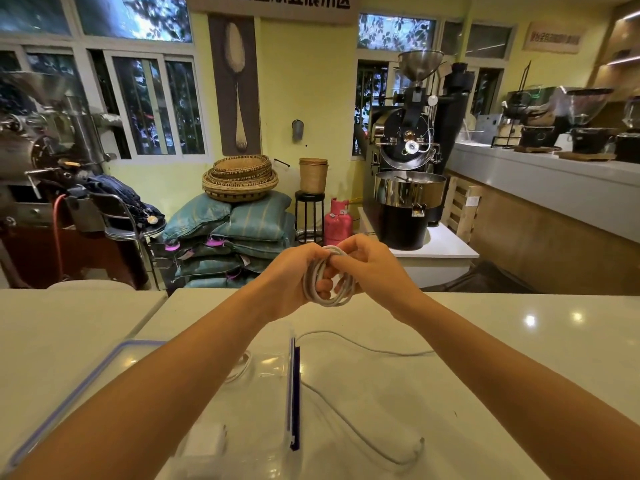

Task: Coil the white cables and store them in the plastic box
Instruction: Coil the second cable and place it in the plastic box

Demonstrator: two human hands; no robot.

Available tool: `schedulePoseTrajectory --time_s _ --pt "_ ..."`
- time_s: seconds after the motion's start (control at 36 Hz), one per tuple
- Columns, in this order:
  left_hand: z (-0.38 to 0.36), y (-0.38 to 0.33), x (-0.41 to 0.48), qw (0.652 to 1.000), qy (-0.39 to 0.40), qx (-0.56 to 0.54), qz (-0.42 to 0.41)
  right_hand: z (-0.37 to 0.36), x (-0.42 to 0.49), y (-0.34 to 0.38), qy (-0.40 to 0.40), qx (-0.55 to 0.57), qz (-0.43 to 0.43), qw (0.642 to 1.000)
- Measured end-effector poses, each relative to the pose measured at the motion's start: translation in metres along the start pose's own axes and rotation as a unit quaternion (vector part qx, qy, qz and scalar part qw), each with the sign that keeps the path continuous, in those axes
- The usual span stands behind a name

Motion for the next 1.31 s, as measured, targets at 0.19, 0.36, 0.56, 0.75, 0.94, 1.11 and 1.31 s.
schedulePoseTrajectory --time_s 0.19,0.36,0.56,0.75,0.94,1.11,1.31 --pt "0.001 0.006 0.001 0.999 -0.028 -0.005 0.017 -0.003 -0.004 0.005 0.045 -0.036 0.014 0.998" --pt "-0.001 0.008 0.0 0.999 -0.021 -0.024 0.027 -0.003 -0.002 0.0 0.035 -0.108 0.028 0.993" --pt "0.0 0.008 -0.004 0.999 -0.018 0.043 0.003 -0.004 -0.006 -0.005 0.011 -0.181 0.061 0.982" --pt "0.003 0.009 -0.006 0.998 0.005 0.07 0.006 -0.004 -0.009 -0.005 0.008 -0.267 0.083 0.96" --pt "0.008 0.009 -0.007 0.997 0.039 0.07 0.006 -0.005 -0.014 -0.01 0.011 -0.327 0.09 0.941" --pt "0.01 0.01 -0.006 0.997 0.016 0.076 -0.022 -0.006 -0.014 -0.008 0.006 -0.317 0.08 0.945" --pt "0.013 0.011 -0.003 0.974 -0.074 0.201 -0.074 -0.004 -0.012 -0.015 -0.009 -0.179 -0.023 0.984"
Point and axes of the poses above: each hand's wrist, its own x-axis towards the middle knuckle, its own z-axis out of the back of the hand, y = z × x, the point moved 3 cm from there along x, towards the middle knuckle, and after that the axes turned 2 degrees about x, right-handed, at the moved point
